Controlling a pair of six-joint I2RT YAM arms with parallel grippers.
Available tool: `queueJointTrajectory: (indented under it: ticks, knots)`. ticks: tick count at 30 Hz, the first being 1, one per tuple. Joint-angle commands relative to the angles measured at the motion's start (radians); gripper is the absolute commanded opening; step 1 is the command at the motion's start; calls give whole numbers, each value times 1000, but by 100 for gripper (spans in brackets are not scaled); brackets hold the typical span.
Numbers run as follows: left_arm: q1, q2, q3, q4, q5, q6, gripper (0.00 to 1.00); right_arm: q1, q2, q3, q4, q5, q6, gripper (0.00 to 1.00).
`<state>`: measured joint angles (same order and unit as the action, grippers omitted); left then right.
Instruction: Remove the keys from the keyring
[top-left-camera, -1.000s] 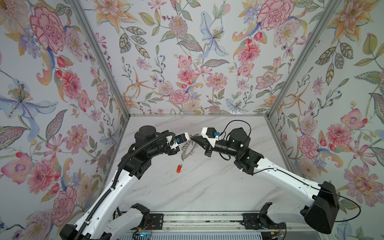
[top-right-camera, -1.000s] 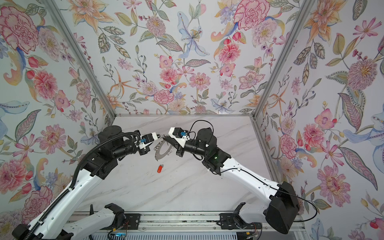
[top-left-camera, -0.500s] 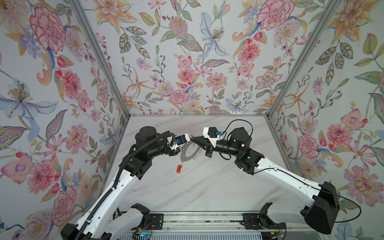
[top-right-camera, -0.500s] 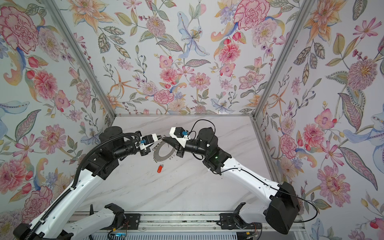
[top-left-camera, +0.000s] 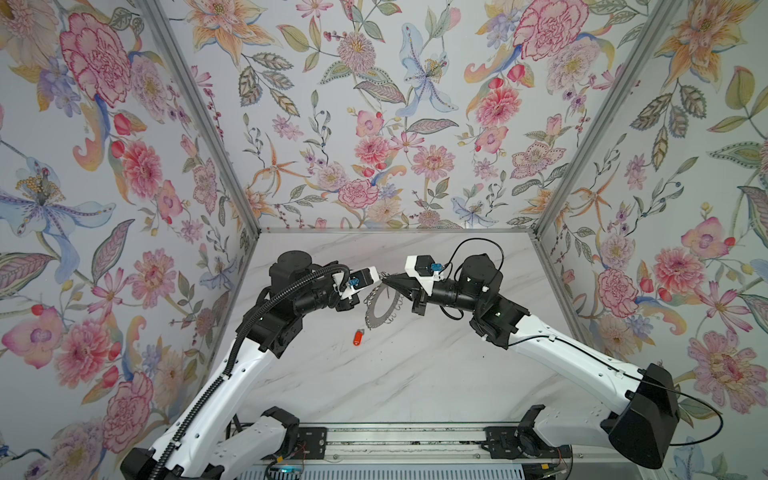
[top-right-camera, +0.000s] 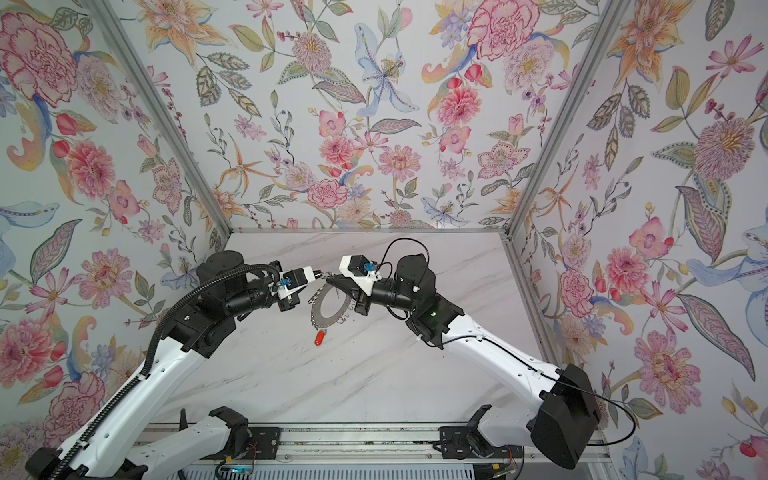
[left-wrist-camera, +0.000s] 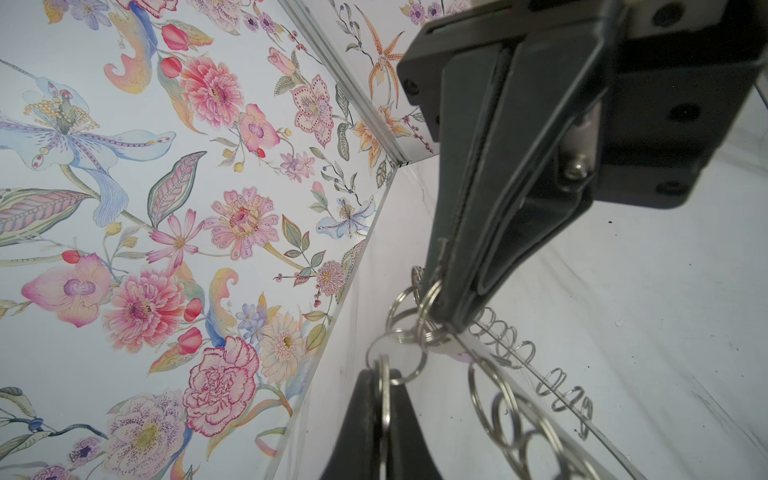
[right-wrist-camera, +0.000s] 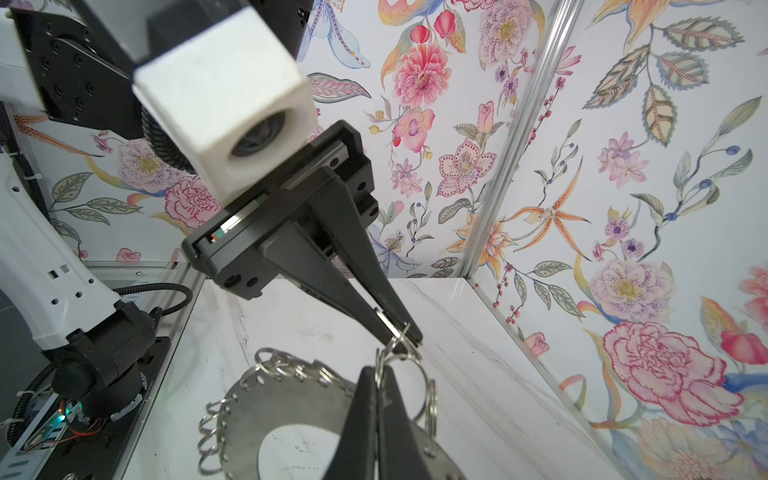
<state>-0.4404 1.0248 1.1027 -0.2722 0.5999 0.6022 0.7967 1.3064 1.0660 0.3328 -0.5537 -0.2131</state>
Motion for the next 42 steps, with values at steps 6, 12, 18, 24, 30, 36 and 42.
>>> queueJointTrajectory:
  ticks: [6,12,18,24,30,36,42]
  knots:
    - [43,8,76,-2,-63,14,0,7,-40,20,-52,-60,-30,0]
    - [45,6,105,-13,-57,15,0,7,-34,22,-81,-55,-43,0]
    - [45,3,125,-23,-5,-9,0,7,-20,19,-95,-39,-50,0]
    - [45,0,132,-40,7,-19,0,13,1,28,-124,-23,-69,0]
    - [45,-13,138,-32,15,-28,0,23,22,39,-159,20,-99,0]
    - [45,-10,142,-32,47,-43,0,48,60,66,-198,72,-129,0]
    - [44,-11,136,-33,55,-43,0,52,91,93,-216,101,-125,0]
